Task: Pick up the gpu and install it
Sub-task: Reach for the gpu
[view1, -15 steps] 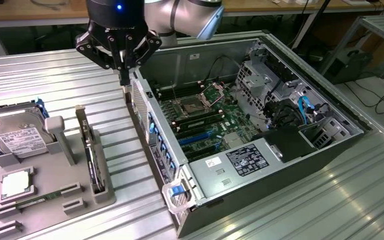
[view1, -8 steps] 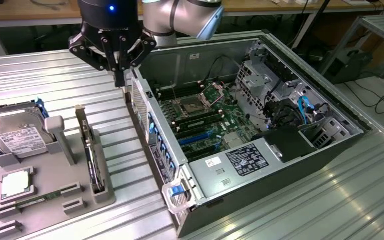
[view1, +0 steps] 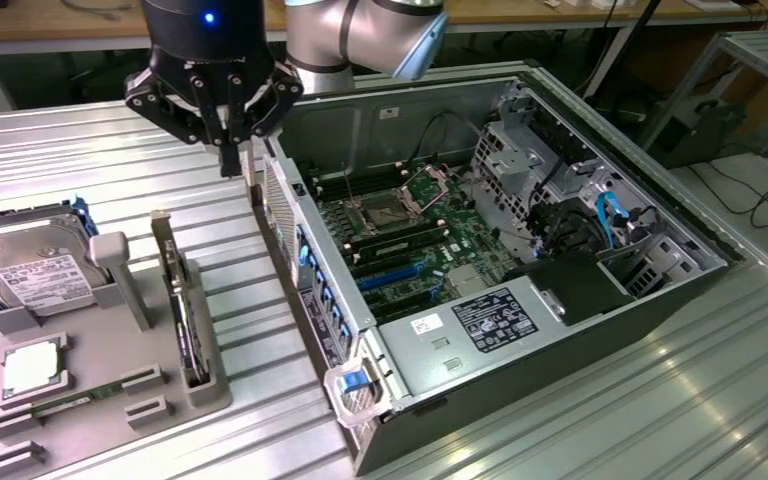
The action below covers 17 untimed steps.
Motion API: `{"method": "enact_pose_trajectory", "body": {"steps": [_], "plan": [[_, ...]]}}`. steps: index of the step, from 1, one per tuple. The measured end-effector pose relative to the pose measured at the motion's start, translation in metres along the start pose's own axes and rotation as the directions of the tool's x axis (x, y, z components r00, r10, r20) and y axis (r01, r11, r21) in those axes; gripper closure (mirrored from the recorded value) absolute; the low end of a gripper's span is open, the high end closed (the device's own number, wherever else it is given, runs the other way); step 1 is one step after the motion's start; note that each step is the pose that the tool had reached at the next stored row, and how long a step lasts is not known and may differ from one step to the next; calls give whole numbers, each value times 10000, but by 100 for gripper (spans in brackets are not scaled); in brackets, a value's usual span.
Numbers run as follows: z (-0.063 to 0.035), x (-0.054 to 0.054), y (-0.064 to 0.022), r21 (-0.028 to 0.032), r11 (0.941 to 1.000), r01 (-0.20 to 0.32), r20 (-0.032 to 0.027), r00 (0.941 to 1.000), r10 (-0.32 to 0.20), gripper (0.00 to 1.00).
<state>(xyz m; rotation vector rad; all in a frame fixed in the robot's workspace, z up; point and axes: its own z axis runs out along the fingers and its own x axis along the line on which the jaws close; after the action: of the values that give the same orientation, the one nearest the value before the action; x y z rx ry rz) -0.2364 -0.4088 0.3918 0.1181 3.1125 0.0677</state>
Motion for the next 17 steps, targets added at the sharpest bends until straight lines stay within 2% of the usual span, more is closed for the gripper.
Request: {"method": "enact_pose_trajectory", "body": {"steps": [17], "plan": [[-4, 202, -40, 0, 10000, 0, 0, 10000, 0, 89]]}}
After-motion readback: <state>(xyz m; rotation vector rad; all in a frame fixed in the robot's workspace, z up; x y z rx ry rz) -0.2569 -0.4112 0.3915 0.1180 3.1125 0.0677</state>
